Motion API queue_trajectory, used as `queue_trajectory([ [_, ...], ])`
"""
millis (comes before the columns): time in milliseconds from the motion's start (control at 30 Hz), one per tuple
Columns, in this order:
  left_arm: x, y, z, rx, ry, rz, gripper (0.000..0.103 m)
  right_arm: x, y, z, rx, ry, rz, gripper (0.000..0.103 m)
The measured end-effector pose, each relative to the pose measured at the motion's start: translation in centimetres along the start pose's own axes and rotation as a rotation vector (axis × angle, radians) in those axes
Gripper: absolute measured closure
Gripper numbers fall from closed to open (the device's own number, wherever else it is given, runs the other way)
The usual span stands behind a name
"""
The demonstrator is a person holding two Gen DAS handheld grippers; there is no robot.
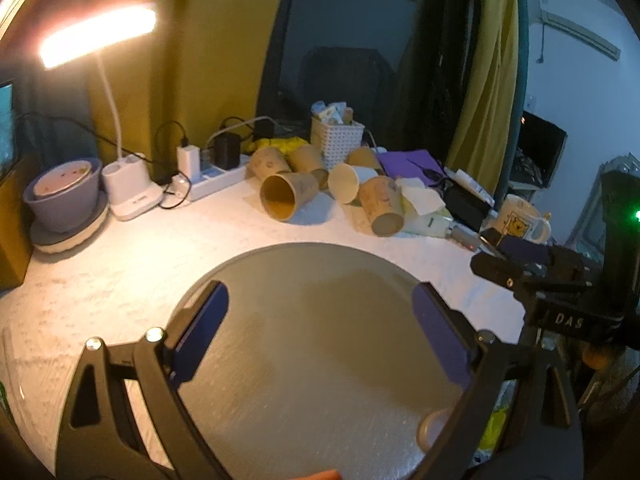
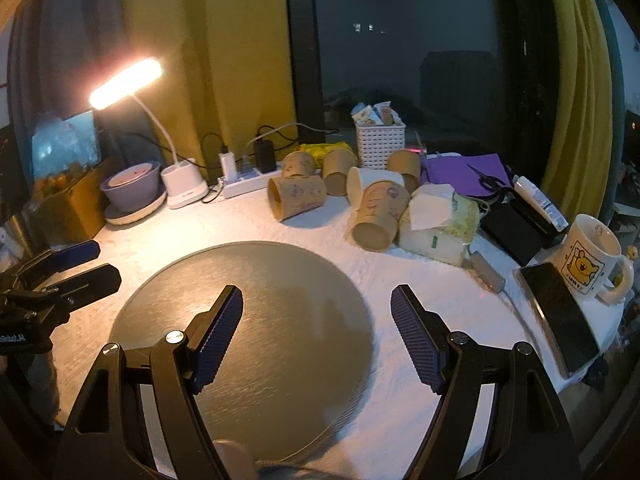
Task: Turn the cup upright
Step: 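Reach the left tool to the lying flower-printed paper cup and grasp it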
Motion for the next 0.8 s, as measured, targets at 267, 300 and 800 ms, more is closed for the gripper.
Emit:
queue_trajectory([
  [267, -4.3, -1.4, 1.1, -0.031, 0.012, -0.066, 0.009, -2.1, -1.4, 2.6, -0.008, -0.01, 0.003, 0.024],
  [300, -4.9, -1.6, 1.3, -0.039, 0.011, -0.072, 0.009, -2.3, -1.5, 2.9, -0.009, -0.012, 0.004, 0.024],
  [800, -12.7, -4.2, 3.7, -0.072, 0.04, -0.142, 0.009, -7.5, -3.0, 8.0, -0.047, 0.018, -0.013, 0.024],
])
Point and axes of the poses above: each gripper's, at about its wrist camera, not at the fingertips, and x roughly against the way its jaws point, z to its right, y to its underside, the point moved 7 cm from there along -x, roughly the way its jaws point, and after that the axes turned 9 degrees about y, right-handed, at the moved point
